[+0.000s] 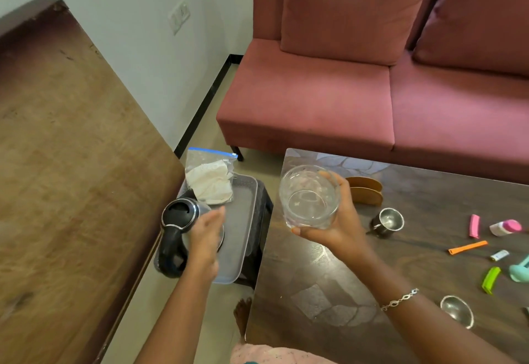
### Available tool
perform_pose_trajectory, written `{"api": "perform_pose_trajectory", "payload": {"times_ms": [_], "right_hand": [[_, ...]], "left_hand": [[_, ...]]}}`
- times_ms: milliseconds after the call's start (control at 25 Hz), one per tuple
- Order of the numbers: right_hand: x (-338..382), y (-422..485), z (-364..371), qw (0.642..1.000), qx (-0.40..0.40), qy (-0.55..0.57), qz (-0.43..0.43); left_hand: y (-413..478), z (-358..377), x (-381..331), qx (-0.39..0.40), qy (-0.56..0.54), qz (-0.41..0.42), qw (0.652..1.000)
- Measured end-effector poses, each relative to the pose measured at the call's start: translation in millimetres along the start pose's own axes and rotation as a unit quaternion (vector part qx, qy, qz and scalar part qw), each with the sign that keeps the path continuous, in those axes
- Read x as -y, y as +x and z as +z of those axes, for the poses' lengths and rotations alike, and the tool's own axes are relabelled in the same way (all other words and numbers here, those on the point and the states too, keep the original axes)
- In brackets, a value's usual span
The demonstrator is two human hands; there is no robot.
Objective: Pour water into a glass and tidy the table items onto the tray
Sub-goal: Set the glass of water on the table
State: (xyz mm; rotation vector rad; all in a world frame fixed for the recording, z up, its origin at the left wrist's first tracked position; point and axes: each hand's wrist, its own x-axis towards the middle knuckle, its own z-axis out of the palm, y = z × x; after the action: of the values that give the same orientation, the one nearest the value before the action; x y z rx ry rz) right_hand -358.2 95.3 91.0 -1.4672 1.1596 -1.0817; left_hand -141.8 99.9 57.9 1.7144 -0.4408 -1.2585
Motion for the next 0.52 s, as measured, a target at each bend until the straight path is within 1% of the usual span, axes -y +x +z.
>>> {"api": "perform_pose_trajectory", "payload": {"times_ms": [40, 80, 120, 200, 320, 400, 520], "right_hand": [[-0.9, -2.9, -3.7, 1.000, -0.004, 0.001, 0.002], [-2.2, -6.0, -7.4, 1.000, -0.009, 0.001, 0.002], [-3.4, -9.9, -12.5, 1.000, -0.015, -0.001, 0.001], [-5.9, -17.5, -23.3, 1.000, -0.024, -0.013, 0.002], [-12.1, -28.4, -40.0, 0.999, -0.043, -0.023, 0.008], [-15.5, -35.5, -50.5, 0.998, -0.056, -0.027, 0.014], [-18.3, -45.2, -67.8, 0.997, -0.072, -0.020, 0.023]], "left_hand": [[-14.7, 14.0, -5.8, 0.117, -0.038, -0.051, 0.991], [-27.1, 25.9, -10.0, 0.204, -0.046, -0.089, 0.974], [-36.6, 37.0, -12.1, 0.268, -0.042, -0.112, 0.956], [-50.8, 57.3, -11.6, 0.344, -0.038, -0.134, 0.928], [-64.8, 81.3, -8.3, 0.392, -0.060, -0.138, 0.907], [-69.8, 94.3, -5.3, 0.397, -0.069, -0.144, 0.904], [-80.4, 114.5, -0.5, 0.381, -0.060, -0.149, 0.911]]}}
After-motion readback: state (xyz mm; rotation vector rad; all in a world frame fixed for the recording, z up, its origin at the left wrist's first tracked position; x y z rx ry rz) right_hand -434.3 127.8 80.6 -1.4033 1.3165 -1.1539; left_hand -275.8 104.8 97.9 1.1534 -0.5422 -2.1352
